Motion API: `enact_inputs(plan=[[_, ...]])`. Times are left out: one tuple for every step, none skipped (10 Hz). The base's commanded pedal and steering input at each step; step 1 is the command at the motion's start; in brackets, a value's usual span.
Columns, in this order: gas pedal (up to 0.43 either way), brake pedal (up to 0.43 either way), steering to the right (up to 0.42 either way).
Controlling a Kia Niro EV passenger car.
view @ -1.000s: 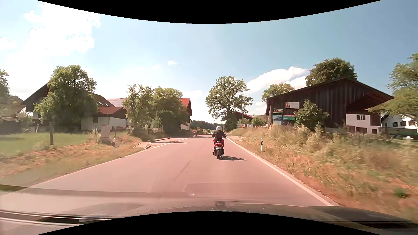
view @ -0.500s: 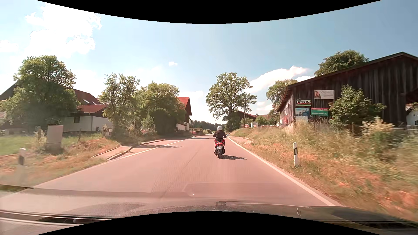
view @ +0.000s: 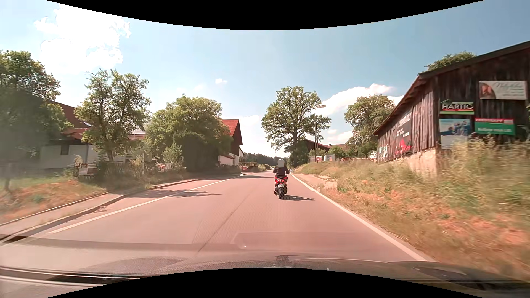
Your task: Follow the waypoints while adhering to traffic rules and regulations
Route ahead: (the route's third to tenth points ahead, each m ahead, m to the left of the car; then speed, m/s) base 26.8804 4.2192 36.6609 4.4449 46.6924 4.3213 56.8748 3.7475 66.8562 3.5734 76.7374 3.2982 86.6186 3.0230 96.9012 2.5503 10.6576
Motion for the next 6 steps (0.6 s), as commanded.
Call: enact_inputs(plan=[[0.157, 0.006, -0.005], [0.157, 0.006, -0.005], [0.157, 0.006, -0.005], [0.157, 0.006, -0.005], [0.157, 0.006, -0.005], [0.157, 0.006, -0.005]])
